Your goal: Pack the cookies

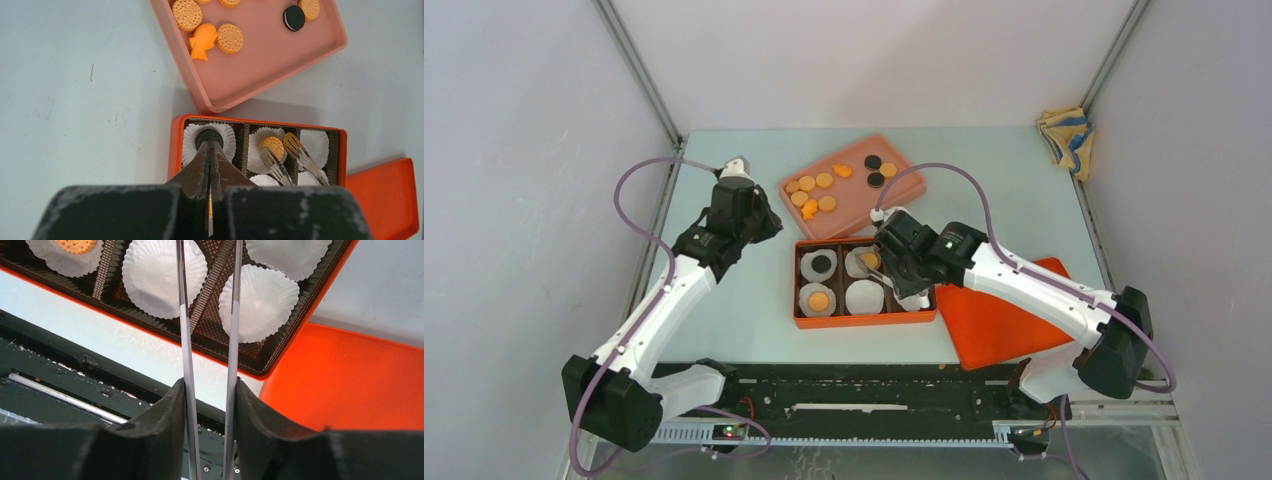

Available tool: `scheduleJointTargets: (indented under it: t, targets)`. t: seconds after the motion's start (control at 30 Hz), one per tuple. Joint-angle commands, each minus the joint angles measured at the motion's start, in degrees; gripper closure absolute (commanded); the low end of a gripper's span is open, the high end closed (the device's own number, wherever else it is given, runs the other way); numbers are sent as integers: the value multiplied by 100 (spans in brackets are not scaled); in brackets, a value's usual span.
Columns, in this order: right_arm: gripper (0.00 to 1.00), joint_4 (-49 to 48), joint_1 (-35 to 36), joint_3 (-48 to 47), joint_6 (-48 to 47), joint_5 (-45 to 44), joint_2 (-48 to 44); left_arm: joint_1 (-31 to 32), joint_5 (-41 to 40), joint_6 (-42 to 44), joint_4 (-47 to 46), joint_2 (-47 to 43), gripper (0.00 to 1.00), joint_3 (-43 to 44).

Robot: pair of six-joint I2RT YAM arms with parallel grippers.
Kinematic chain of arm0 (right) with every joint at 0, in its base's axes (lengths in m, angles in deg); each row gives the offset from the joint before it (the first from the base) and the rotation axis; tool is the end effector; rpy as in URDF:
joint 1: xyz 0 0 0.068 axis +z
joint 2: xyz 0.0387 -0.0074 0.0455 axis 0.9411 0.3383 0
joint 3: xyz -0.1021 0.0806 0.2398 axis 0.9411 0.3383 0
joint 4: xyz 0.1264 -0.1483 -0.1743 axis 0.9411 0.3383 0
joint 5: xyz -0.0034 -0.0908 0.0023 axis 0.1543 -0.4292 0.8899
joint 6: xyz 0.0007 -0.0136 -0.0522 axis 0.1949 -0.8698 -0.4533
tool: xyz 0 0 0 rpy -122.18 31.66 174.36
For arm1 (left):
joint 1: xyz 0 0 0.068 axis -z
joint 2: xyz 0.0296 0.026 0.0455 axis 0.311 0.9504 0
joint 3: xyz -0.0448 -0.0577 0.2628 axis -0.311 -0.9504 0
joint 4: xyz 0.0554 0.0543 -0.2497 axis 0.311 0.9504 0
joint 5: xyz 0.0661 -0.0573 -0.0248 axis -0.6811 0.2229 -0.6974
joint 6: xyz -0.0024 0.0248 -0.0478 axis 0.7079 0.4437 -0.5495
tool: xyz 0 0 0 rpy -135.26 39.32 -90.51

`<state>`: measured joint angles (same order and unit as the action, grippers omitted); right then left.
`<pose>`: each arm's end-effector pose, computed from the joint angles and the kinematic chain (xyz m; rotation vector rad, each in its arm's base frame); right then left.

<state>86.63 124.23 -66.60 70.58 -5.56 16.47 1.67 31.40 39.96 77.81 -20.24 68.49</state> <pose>0.1712 0.2231 0.3054 -0.7143 2.5501 0.1520 0.2333 -0.0783 0.3194 -0.3586 2.1664 -0.3734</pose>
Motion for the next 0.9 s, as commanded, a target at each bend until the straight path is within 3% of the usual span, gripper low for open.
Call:
scheduleJointTargets:
  t: [0.0, 0.1, 0.23, 0.4, 0.53, 0.87]
  targets:
    - [55, -240, -12, -102, 103, -267, -179, -37, 172, 24, -145, 2, 100, 189]
    - [48, -303, -27, -195, 108, -238, -314, -37, 228, 32, -176, -11, 100, 180]
    - [48, -260, -38, -397, 82, -156, -423, -35, 247, 34, -180, -39, 100, 177]
    - [62, -183, -38, -788, 40, -163, -566, -37, 258, 23, -189, -68, 100, 160]
    - [63, -446, -154, -1013, -145, -206, -605, -36, 247, 26, -196, -79, 100, 185]
    - [61, -1362, -713, -1594, -596, 87, 940, -37, 89, 61, -117, -57, 100, 229]
